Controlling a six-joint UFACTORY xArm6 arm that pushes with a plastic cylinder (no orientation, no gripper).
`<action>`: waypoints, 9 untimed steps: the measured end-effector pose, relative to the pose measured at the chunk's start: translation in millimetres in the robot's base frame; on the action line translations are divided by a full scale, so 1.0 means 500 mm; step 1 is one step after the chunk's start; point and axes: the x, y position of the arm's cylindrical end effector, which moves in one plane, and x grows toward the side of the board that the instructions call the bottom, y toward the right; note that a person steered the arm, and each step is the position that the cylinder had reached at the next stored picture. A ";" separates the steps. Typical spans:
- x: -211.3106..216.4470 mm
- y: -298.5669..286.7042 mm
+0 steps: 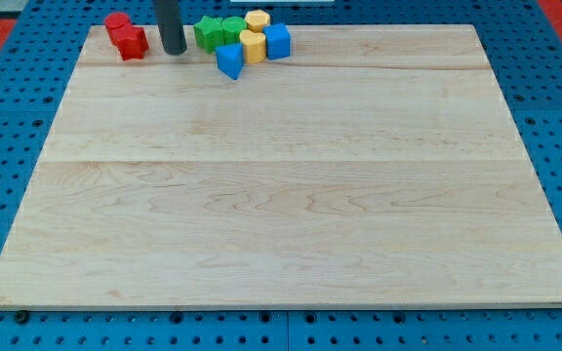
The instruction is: Push the red circle to the left of the green star
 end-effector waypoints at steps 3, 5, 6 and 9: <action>0.098 -0.309; -0.151 -0.298; -0.151 -0.298; -0.150 -0.030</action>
